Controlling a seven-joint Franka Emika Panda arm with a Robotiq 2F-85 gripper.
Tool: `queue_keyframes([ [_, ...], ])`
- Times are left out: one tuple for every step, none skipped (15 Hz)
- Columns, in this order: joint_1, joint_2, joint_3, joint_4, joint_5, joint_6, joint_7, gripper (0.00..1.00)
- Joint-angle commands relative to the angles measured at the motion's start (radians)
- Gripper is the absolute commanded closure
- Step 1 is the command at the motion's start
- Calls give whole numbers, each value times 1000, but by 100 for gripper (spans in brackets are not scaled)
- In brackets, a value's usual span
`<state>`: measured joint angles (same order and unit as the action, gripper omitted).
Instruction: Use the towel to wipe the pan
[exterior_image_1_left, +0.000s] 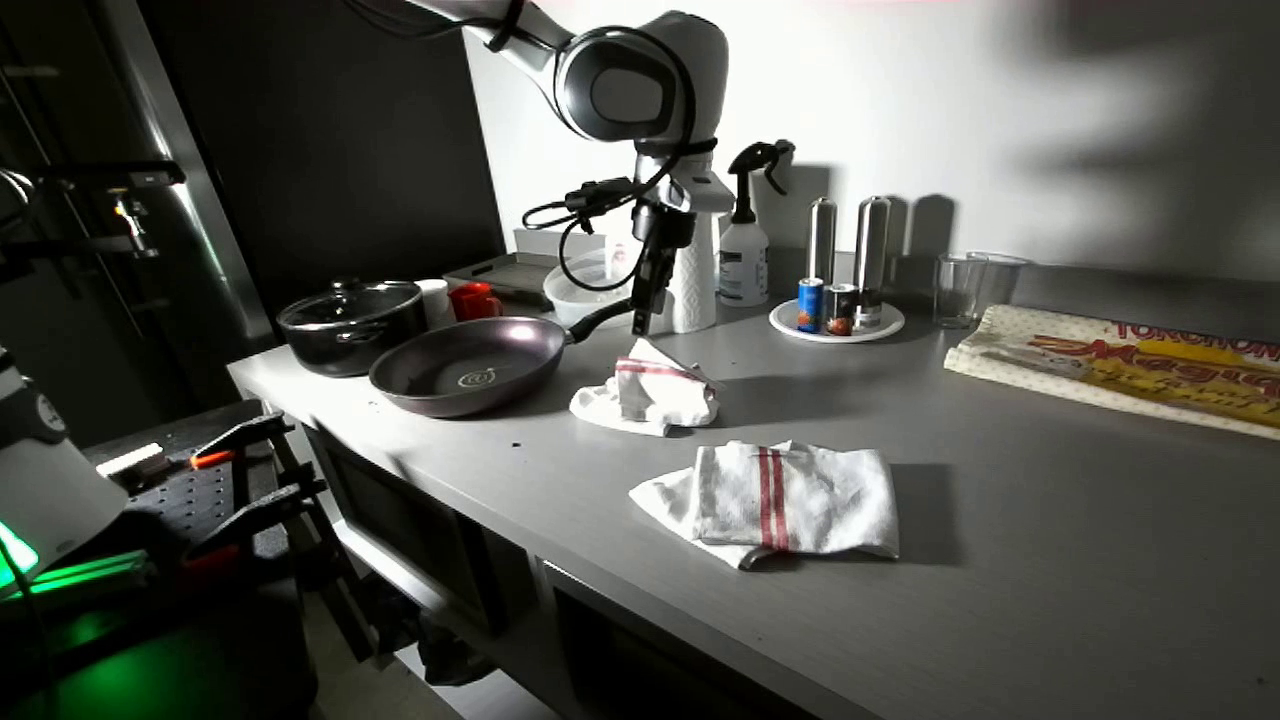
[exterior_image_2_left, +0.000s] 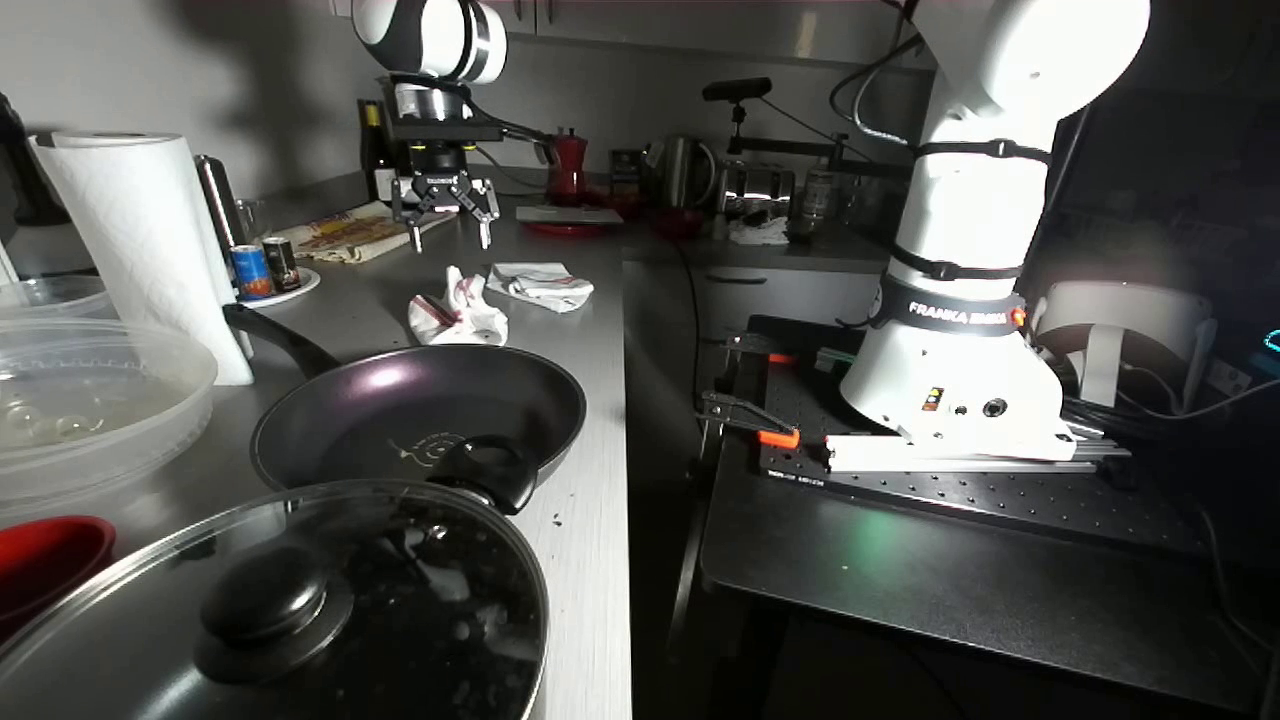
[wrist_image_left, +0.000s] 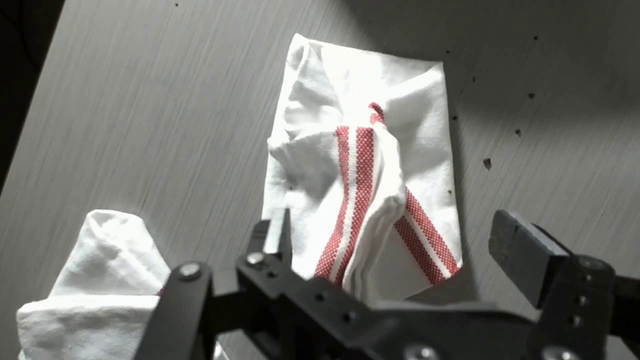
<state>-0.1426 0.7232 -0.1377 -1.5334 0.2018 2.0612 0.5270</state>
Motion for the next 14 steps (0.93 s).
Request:
queue_keyframes([
  [16,73,-10,89,22,-3,58,0],
  [15,87,-8,100,22,-3,66,0],
  [15,101,-7,110,21,-4,76,0],
  [15,114,-7,117,21,-3,81,0],
  [14,127,-7,123,20,-1,88,0],
  [16,138,-9,124,18,6,94,0],
  [15,149,-8,127,17,6,97,0],
  [15,156,-12,123,14,13,104,0],
  [14,164,-12,122,15,16,106,0],
  [13,171,-15,119,15,22,109,0],
  [11,178,-16,117,15,25,109,0],
  [9,186,-18,113,16,30,111,0],
  [6,193,-18,112,18,30,112,0],
  [3,199,-19,110,20,30,113,0],
])
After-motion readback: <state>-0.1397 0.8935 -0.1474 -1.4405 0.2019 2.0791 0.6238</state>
